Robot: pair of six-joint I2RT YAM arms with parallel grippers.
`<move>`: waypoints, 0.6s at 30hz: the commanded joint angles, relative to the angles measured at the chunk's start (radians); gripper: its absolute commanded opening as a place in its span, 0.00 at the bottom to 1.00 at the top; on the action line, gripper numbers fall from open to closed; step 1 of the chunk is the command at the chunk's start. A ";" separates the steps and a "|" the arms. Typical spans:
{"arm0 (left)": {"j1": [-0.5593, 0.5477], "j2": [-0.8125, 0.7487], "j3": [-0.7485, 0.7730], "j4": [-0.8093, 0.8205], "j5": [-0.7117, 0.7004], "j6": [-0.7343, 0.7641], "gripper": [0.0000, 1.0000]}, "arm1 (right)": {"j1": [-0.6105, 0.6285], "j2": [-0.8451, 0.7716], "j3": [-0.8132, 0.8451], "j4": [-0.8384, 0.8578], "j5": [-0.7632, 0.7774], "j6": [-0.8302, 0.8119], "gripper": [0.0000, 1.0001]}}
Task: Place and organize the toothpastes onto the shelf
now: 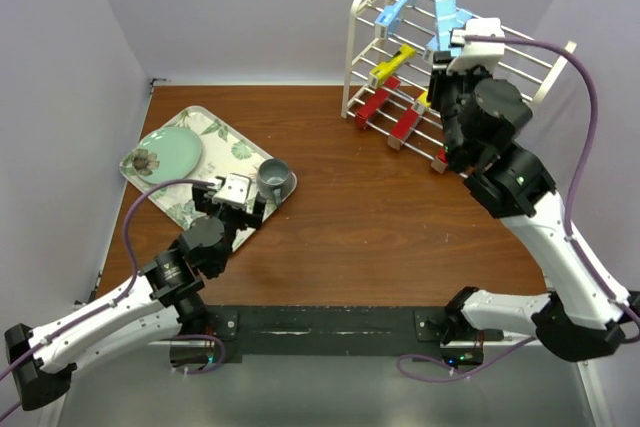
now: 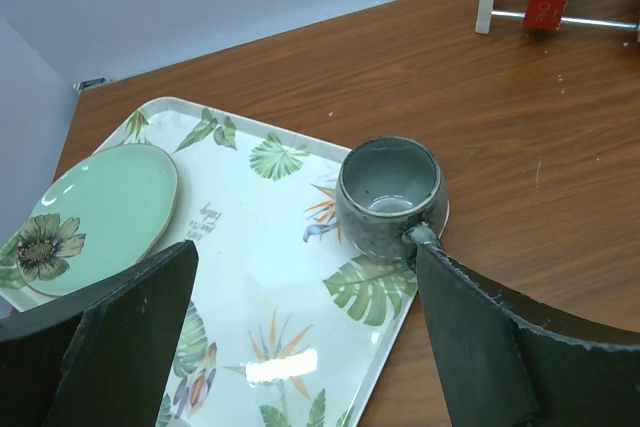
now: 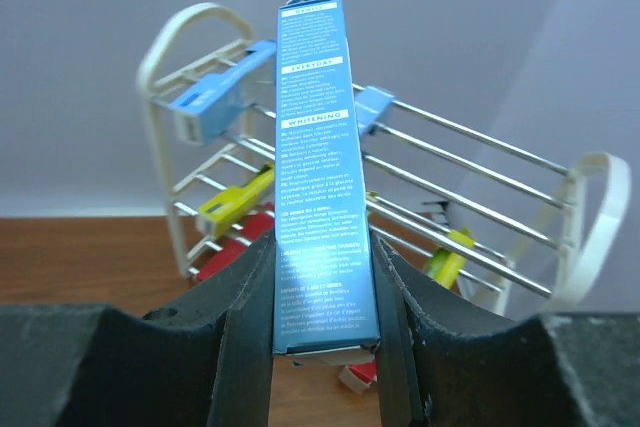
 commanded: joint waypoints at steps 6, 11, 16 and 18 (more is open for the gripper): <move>0.004 -0.006 -0.015 0.095 -0.049 0.001 0.96 | -0.254 0.159 0.192 -0.093 0.197 0.239 0.00; 0.004 -0.030 -0.029 0.107 -0.048 0.015 0.96 | -0.344 0.231 0.234 -0.180 0.151 0.357 0.00; 0.004 -0.029 -0.027 0.109 -0.043 0.025 0.96 | -0.404 0.277 0.242 -0.236 0.084 0.454 0.00; 0.004 -0.029 -0.026 0.107 -0.040 0.024 0.96 | -0.425 0.294 0.237 -0.253 0.073 0.475 0.00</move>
